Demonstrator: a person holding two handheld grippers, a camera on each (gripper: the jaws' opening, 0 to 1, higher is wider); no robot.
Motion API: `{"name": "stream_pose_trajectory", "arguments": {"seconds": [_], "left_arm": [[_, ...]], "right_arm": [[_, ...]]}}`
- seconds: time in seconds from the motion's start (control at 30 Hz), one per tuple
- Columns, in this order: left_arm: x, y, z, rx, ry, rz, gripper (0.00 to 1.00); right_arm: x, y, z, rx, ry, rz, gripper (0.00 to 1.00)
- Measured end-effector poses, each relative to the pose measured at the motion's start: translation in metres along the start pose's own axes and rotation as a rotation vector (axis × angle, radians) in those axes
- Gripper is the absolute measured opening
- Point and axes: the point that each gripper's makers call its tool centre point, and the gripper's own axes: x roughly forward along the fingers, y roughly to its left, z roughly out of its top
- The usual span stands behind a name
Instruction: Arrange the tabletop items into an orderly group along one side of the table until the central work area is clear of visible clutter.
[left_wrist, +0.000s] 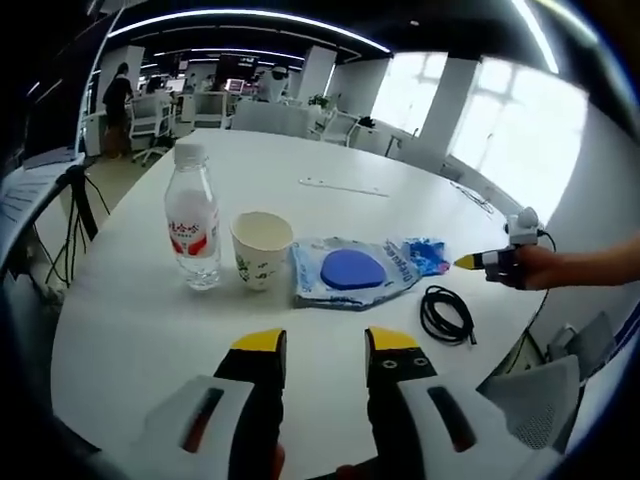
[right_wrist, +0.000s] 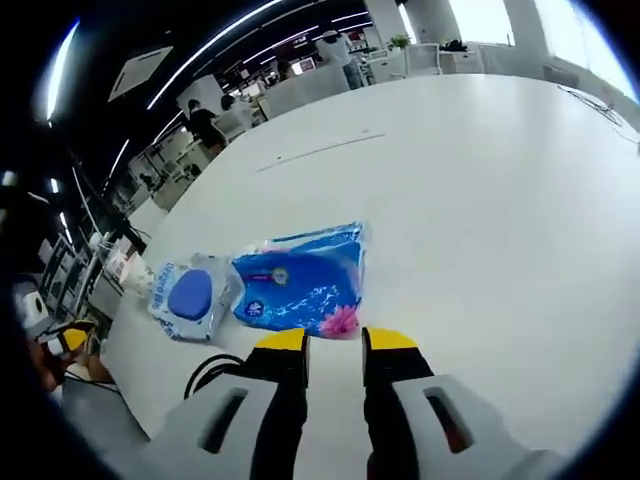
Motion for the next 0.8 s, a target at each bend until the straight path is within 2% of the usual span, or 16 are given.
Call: {"name": "stream_pose_trajectory", "arguments": {"seconds": [0.1,0.3,0.4,0.47,0.63,0.8], "left_arm": [[-0.001,0.004,0.000,-0.002,-0.002,0.009,0.30],[-0.006,0.008,0.003,-0.011,-0.009,0.020,0.30],[-0.007,0.009,0.002,-0.016,-0.009,0.023,0.30],[-0.007,0.009,0.001,-0.021,-0.006,0.023,0.30],[-0.005,0.007,-0.003,-0.024,0.001,0.023,0.30],[-0.002,0.004,-0.001,-0.022,0.003,0.016,0.30]], "right_arm": [[0.006,-0.002,0.002,-0.021,0.008,-0.016,0.16],[0.017,-0.012,0.009,0.009,0.011,-0.040,0.14],[0.014,-0.005,0.011,0.008,0.006,-0.038,0.09],[0.009,-0.001,0.011,-0.018,-0.002,-0.054,0.00],[-0.001,0.005,0.007,-0.011,-0.005,-0.054,0.00],[-0.008,-0.006,0.003,0.010,-0.013,-0.066,0.00]]}}
